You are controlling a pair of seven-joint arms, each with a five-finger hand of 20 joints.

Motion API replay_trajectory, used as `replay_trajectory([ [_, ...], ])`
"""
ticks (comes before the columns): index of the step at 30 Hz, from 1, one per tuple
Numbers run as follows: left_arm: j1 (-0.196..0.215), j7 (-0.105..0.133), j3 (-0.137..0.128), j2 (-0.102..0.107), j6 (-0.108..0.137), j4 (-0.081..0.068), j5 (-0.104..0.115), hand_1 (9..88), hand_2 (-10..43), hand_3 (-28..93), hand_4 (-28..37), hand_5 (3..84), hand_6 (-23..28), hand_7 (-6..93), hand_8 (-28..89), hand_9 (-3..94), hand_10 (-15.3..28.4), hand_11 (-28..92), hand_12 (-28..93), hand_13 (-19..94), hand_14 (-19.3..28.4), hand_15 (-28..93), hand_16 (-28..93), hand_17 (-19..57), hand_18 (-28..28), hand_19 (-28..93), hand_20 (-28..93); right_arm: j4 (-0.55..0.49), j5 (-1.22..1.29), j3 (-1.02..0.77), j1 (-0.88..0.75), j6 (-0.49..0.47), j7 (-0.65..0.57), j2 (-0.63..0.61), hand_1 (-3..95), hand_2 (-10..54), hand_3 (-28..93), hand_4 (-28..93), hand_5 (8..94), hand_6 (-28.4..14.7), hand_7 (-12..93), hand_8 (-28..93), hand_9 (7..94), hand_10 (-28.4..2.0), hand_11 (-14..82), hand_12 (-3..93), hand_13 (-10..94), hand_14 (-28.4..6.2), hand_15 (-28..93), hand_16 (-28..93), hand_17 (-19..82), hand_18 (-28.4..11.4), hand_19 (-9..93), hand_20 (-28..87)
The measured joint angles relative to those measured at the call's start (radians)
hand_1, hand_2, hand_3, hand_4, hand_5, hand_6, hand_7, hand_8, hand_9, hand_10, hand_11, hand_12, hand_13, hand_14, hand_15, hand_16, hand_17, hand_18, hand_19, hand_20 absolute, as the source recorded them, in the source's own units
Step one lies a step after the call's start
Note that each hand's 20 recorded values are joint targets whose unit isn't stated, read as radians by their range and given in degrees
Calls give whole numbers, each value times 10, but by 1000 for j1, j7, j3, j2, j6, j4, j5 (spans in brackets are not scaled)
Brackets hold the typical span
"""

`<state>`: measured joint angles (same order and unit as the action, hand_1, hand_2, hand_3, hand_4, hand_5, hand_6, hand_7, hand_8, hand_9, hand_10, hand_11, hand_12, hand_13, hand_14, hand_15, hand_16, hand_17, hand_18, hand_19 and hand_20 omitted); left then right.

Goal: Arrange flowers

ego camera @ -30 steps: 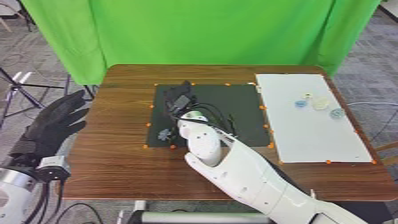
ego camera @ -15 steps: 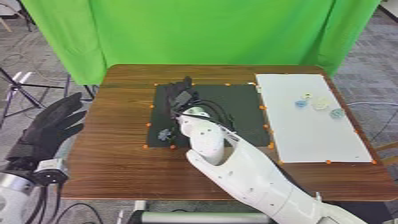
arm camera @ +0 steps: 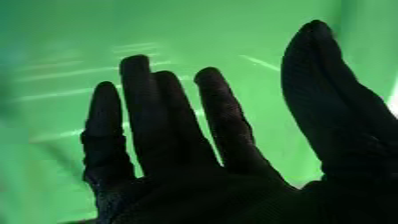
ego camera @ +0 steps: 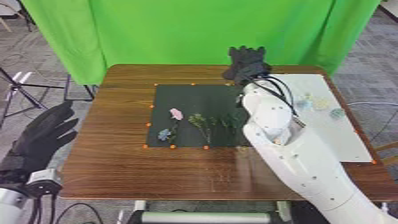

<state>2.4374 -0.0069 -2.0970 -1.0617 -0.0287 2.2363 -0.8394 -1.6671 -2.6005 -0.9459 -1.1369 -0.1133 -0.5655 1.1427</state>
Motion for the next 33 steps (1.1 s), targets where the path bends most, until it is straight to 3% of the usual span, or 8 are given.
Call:
replay_trajectory([
  [8, 24, 2, -10, -15, 3, 6, -1, 240, -18, 701, -272, 197, 6, 212, -110, 184, 89, 85, 202, 122, 120, 160, 66, -130, 181, 339, 88, 45, 42, -207, -164, -28, -159, -192, 250, -94, 852, -261, 242, -114, 157, -58, 222, -207, 61, 258, 208, -214, 52, 243, -4, -237, 515, 242],
  [12, 24, 1, -9, -16, 3, 6, -1, 241, -18, 701, -273, 198, 6, 211, -111, 184, 89, 84, 202, 122, 120, 160, 66, -130, 181, 338, 88, 54, 83, -295, -234, -67, -224, -224, 248, -95, 845, -260, 237, -115, 149, -52, 219, -207, 54, 261, 211, -218, 33, 246, -8, -239, 513, 228],
  [16, 23, 1, -8, -16, 3, 5, 0, 240, -18, 702, -273, 197, 6, 211, -111, 183, 89, 84, 202, 122, 120, 160, 66, -130, 181, 339, 88, 54, 103, -345, -282, -83, -235, -231, 250, -95, 841, -259, 247, -112, 148, -54, 257, -199, 63, 250, 281, -207, 56, 237, 6, -245, 521, 229],
  [19, 24, 1, -8, -15, 2, 5, 0, 240, -18, 701, -273, 197, 6, 211, -110, 184, 89, 84, 202, 122, 120, 160, 66, -131, 182, 339, 88, 45, 113, -367, -315, -85, -235, -234, 248, -95, 849, -270, 282, -106, 169, -65, 330, -188, 123, 226, 365, -164, 156, 218, 41, -227, 568, 270],
  [26, 24, 1, -8, -12, 3, 4, 1, 240, -17, 701, -272, 197, 6, 211, -110, 182, 88, 83, 203, 122, 120, 161, 66, -130, 181, 340, 88, 63, 123, -374, -357, -78, -228, -240, 279, -95, 869, -280, 353, -73, 247, -112, 419, -160, 182, 205, 433, -120, 281, 182, 110, -197, 649, 324],
  [30, 24, 2, -6, -11, 2, 3, 1, 241, -17, 701, -272, 197, 6, 210, -110, 182, 88, 82, 204, 122, 120, 161, 66, -130, 181, 340, 88, 116, 119, -374, -359, -6, -205, -246, 368, -95, 873, -280, 502, -10, 367, -168, 576, -106, 298, 216, 589, -65, 418, 179, 194, -187, 740, 381],
  [33, 24, 2, -5, -8, 2, 2, 2, 240, -17, 701, -273, 197, 6, 211, -110, 182, 88, 83, 204, 122, 120, 161, 66, -131, 181, 340, 88, 132, 99, -378, -373, 92, -184, -256, 481, -91, 811, -280, 621, 10, 468, -19, 769, -67, 202, 419, 720, -26, 420, 331, 275, -193, 792, 444],
])
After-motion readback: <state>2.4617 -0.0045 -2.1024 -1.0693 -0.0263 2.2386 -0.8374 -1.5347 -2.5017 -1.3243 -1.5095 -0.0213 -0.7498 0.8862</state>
